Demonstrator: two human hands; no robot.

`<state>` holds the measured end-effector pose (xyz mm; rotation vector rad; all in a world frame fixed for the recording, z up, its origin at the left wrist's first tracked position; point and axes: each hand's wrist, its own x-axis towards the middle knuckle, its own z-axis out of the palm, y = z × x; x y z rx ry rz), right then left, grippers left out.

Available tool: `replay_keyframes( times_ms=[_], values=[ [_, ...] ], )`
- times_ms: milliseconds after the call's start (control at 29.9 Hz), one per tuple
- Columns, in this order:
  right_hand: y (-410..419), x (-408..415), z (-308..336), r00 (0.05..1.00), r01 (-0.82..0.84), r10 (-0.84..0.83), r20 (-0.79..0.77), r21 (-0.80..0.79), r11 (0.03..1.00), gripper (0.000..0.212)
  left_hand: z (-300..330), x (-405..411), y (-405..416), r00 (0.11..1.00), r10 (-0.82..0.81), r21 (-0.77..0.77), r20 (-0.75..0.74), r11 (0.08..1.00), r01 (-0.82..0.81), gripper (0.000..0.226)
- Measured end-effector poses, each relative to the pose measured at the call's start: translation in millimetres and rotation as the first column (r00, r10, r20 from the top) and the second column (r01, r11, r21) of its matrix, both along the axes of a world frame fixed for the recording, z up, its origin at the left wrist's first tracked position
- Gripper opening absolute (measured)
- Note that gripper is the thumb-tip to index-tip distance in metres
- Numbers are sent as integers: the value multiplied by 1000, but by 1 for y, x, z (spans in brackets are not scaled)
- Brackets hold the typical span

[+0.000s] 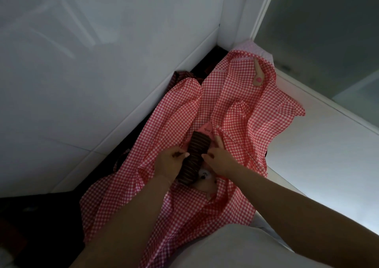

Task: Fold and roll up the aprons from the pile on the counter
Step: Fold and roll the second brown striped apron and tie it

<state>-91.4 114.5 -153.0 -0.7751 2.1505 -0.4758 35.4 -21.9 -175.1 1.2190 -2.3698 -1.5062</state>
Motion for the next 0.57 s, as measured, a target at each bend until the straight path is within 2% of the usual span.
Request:
replay_keyframes(
  times_ms=[100, 134, 201, 268, 435, 502, 569],
  values=[
    [0, -2, -9, 998, 65, -64, 14, -31, 997, 31, 6, 0, 7, 997, 73, 128, 26, 989, -76, 12],
    [-1, -3, -11, 997, 76, -75, 8, -30, 997, 31, 8, 0, 9, 998, 43, 86, 36, 995, -46, 12],
    [-7, -6, -10, 997, 78, -79, -10, -13, 997, 31, 11, 2, 10, 992, -109, -140, 69, 983, 118, 14],
    [-12, -8, -8, 998, 59, -58, -40, 29, 998, 31, 13, 4, 10, 963, -244, -356, 110, 895, 268, 16],
    [-21, -12, -8, 988, -38, 60, -145, 150, 988, 37, 16, 0, 8, 908, -409, -482, 88, 780, 398, 22],
    [-21, -13, -10, 976, -106, 142, -165, 210, 972, 38, 20, -8, 7, 848, -527, -534, 61, 700, 474, 27],
    [-20, -13, -10, 958, -191, 243, -154, 292, 937, 41, 25, -15, 9, 787, -616, -511, 26, 668, 540, 28]
  ],
)
